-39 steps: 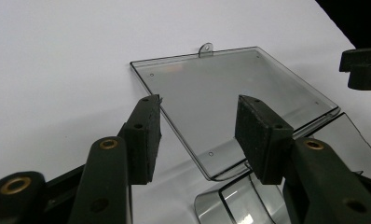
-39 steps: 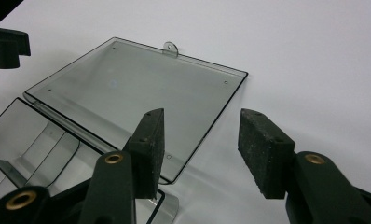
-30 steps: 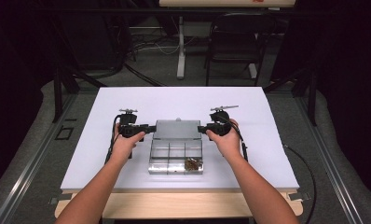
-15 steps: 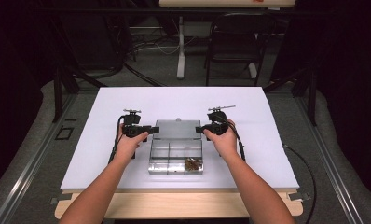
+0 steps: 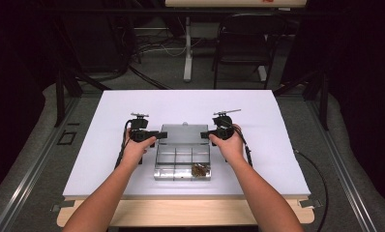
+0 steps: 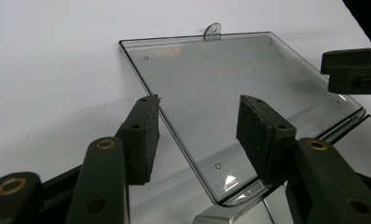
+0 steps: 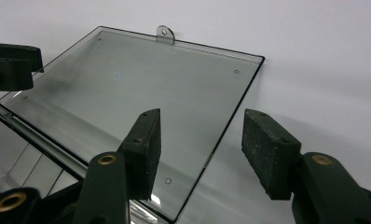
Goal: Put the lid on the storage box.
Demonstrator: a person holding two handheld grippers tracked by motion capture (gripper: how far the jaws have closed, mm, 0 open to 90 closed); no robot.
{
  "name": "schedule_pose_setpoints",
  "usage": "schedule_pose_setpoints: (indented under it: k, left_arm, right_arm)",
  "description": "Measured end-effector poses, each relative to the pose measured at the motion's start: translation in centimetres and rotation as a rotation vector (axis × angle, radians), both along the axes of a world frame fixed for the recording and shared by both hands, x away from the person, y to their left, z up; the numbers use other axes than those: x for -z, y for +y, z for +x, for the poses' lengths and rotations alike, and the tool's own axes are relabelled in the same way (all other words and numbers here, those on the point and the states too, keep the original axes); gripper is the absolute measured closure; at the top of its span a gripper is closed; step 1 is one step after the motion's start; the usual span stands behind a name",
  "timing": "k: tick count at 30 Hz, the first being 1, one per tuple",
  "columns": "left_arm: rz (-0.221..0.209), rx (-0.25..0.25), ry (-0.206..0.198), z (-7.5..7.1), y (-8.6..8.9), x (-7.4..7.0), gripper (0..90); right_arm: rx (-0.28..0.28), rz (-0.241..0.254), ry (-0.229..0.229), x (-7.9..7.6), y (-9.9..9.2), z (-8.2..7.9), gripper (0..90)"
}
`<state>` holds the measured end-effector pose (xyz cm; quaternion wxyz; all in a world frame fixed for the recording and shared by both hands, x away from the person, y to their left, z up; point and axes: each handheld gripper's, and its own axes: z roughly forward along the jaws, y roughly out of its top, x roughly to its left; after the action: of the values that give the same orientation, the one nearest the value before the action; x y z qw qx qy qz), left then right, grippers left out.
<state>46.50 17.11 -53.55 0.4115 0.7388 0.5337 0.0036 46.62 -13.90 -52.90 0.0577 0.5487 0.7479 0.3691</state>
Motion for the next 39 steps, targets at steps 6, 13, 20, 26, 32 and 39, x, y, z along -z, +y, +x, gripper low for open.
schedule_pose_setpoints:
  k: [6,13,20,26,32,39]
  left_arm:
    - [0.001,0.006,0.005,0.0,-0.3,0.1,49.1]
    - [0.0,0.007,0.01,0.1,-0.3,0.2,48.9]
    - [0.003,0.01,0.015,0.3,-0.3,0.4,47.6]
    - [-0.01,0.003,0.029,0.3,-0.4,0.6,46.0]
    - [-0.005,0.006,0.037,0.5,-0.4,0.8,44.9]
    - [-0.011,0.006,0.046,0.6,-0.4,1.0,44.0]
  right_arm:
    - [0.008,0.017,0.012,0.2,0.1,0.2,47.3]
    - [0.007,0.024,0.024,0.4,0.3,0.4,47.0]
    - [-0.003,0.027,0.042,0.6,0.5,0.5,46.0]
    - [0.007,0.039,0.052,0.8,0.4,0.7,44.8]
    - [0.018,0.052,0.055,0.9,0.5,0.7,43.5]
    - [0.022,0.077,0.07,1.2,0.3,0.9,42.5]
